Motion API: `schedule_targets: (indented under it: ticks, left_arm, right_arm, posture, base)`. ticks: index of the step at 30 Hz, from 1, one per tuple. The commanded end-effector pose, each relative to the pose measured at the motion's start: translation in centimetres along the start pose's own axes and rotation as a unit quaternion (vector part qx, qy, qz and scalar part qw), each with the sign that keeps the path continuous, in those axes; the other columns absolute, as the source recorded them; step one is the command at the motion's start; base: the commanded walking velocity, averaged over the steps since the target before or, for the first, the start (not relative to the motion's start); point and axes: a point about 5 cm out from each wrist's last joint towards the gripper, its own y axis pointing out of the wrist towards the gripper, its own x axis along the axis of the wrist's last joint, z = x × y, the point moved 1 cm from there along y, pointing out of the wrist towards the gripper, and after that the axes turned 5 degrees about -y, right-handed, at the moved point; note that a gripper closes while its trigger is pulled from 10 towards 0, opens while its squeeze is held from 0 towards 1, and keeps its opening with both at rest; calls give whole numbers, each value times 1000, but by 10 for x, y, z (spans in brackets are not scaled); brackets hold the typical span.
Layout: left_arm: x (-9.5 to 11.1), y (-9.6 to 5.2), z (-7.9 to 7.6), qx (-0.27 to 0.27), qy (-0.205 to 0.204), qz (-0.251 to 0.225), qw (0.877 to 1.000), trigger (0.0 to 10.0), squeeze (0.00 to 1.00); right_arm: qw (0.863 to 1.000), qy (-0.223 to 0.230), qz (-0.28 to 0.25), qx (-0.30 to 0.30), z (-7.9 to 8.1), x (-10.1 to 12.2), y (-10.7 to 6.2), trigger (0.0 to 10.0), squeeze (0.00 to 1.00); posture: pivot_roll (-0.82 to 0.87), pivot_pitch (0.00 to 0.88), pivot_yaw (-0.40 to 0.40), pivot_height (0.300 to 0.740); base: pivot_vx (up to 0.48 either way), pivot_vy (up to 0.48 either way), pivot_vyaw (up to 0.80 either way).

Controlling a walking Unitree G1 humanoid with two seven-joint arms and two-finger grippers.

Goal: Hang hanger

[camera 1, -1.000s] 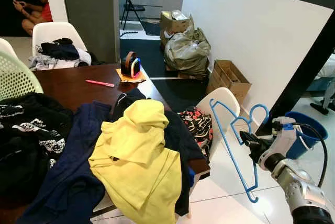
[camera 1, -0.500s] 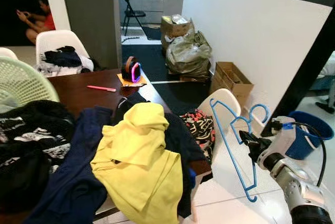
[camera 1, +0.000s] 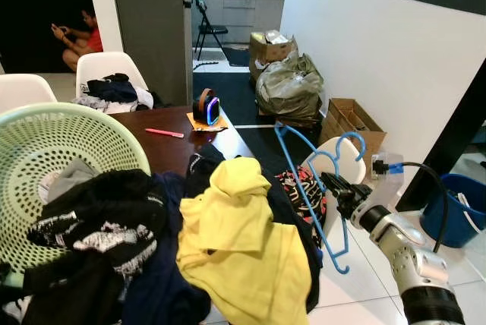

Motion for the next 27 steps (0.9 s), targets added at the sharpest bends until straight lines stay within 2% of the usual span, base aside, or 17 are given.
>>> schedule_targets:
  ticks: [1, 2, 3, 4, 6, 8, 11, 12, 14, 16, 17, 19, 21, 22, 23, 25, 27]
  left_arm:
    - [-39, 2, 14, 53, -17, 93, 994, 0, 0]
    - [-39, 2, 11, 51, -19, 93, 994, 0, 0]
    - [-39, 2, 11, 51, -19, 93, 994, 0, 0]
    - [-40, 4, 8, 50, -19, 92, 994, 0, 0]
    - [-40, 4, 8, 50, -19, 92, 994, 0, 0]
    - [-41, 6, 4, 49, -19, 87, 995, 0, 0]
    - [-41, 7, 2, 49, -20, 84, 995, 0, 0]
    - [-40, 10, 0, 51, -27, 71, 996, 0, 0]
    - [-40, 12, -2, 50, -35, 59, 996, 0, 0]
    - [-41, 20, -13, 35, -74, 22, 996, 0, 0]
    - [-41, 20, -13, 35, -74, 22, 996, 0, 0]
    - [-45, 26, -29, -5, -119, -3, 993, 0, 0]
    - [-45, 26, -29, -5, -119, -3, 993, 0, 0]
    - [-50, 29, -41, -40, -158, -5, 987, 0, 0]
    - [-50, 29, -41, -40, -158, -5, 987, 0, 0]
    - [-75, 38, -62, -86, -247, 22, 965, 0, 0]
    - [-96, 42, -74, -93, -293, 56, 950, 0, 0]
  right_arm:
    - [992, -23, 92, 88, 31, -22, 2, 10000, 0]
    - [981, -47, 149, 116, 43, -36, 0, 10000, 0]
    - [981, -47, 149, 116, 43, -36, 0, 10000, 0]
    - [967, -47, 210, 139, 58, -50, -5, 10000, 0]
    - [967, -47, 210, 139, 58, -50, -5, 10000, 0]
    - [950, -51, 258, 170, 84, -62, -8, 10000, 0]
    - [945, -45, 266, 182, 94, -63, -8, 10000, 0]
    - [945, -18, 264, 194, 107, -62, -6, 10000, 0]
    - [944, 5, 262, 202, 116, -61, -4, 10000, 0]
    - [944, 54, 254, 202, 126, -60, 0, 10000, 0]
    - [944, 54, 254, 202, 126, -60, 0, 10000, 0]
    - [946, 66, 257, 186, 126, -64, 2, 10000, 0]
    - [946, 66, 257, 186, 126, -64, 2, 10000, 0]
    - [948, 67, 260, 173, 126, -66, 4, 10000, 0]
    - [948, 67, 260, 173, 126, -66, 4, 10000, 0]
    - [953, 69, 257, 143, 124, -67, 7, 10000, 0]
    - [956, 68, 255, 125, 121, -65, 7, 10000, 0]
  posture:
    - [134, 0, -95, 740]
    - [134, 0, -95, 740]
    - [134, 0, -95, 740]
    - [132, 0, -94, 740]
    - [132, 0, -94, 740]
    - [126, 0, -89, 740]
    - [126, 0, -89, 740]
    - [121, 0, -87, 740]
    - [121, 0, -87, 740]
    - [118, 0, -88, 740]
    - [118, 0, -88, 740]
    - [116, 0, -88, 740]
    - [116, 0, -88, 740]
    - [114, 0, -88, 740]
    - [114, 0, -88, 740]
    - [117, 0, -88, 740]
    - [119, 0, -90, 740]
  base:
    - [0, 0, 0]
    - [0, 0, 0]
    - [0, 0, 0]
    - [0, 0, 0]
    - [0, 0, 0]
    - [0, 0, 0]
    - [0, 0, 0]
    - [0, 0, 0]
    - [0, 0, 0]
    - [0, 0, 0]
    - [0, 0, 0]
    - [0, 0, 0]
    - [0, 0, 0]
    - [0, 0, 0]
    - [0, 0, 0]
    - [0, 0, 0]
    - [0, 0, 0]
